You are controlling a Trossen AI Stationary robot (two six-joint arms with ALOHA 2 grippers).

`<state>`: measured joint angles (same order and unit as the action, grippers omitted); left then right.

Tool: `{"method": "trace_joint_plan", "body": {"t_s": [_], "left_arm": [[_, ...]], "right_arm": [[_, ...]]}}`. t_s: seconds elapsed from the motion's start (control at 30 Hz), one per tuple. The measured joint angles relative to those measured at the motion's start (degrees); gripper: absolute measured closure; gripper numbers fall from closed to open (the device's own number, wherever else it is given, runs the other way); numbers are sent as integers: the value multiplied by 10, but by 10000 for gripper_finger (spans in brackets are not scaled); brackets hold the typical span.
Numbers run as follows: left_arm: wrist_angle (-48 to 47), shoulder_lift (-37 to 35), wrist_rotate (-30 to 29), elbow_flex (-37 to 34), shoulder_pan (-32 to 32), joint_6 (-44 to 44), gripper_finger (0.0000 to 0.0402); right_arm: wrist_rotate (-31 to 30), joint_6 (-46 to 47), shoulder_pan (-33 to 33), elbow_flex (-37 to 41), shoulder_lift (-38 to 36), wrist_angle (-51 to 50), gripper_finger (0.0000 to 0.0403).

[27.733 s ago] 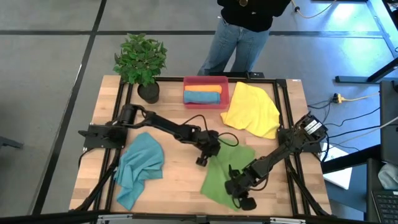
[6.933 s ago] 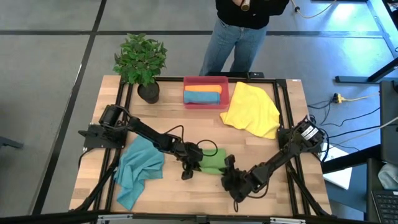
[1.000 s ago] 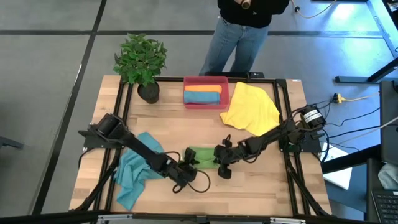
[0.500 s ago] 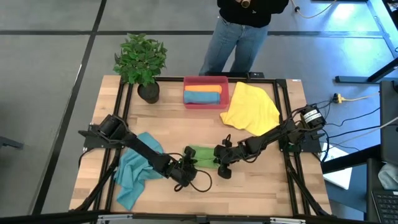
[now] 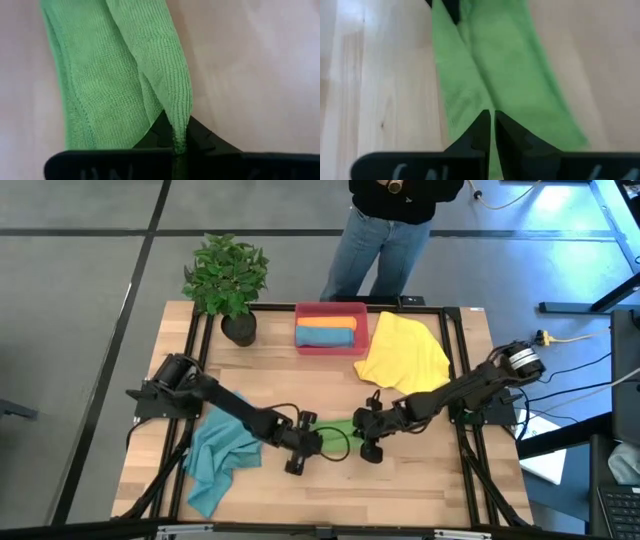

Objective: Roll microfiber towels into tight, uniform cylinder then place into a basket
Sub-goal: Roll the green towel

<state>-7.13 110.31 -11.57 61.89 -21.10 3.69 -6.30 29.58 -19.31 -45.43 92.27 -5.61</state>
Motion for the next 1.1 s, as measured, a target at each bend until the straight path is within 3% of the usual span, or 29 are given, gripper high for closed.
{"method": "trace_joint_plan", "body": {"t_s": [0.17, 0.4, 0.6, 0.83, 1.1], "left_arm": [[-1, -15, 61, -1, 15, 26, 401], [24, -17, 95, -13, 25, 64, 401], [178, -38, 99, -100, 20, 125, 401], [380, -60, 143, -233, 39, 254, 401], [556, -60, 153, -331, 56, 332, 401]], "right_arm": [[-37, -13, -16, 0, -58, -37, 375], [-46, -104, -73, -1, -60, 43, 370], [-53, -99, -104, -1, -28, 53, 306], [-91, -126, -110, -2, -3, 91, 218], [-126, -202, -105, -3, 35, 137, 187]]}}
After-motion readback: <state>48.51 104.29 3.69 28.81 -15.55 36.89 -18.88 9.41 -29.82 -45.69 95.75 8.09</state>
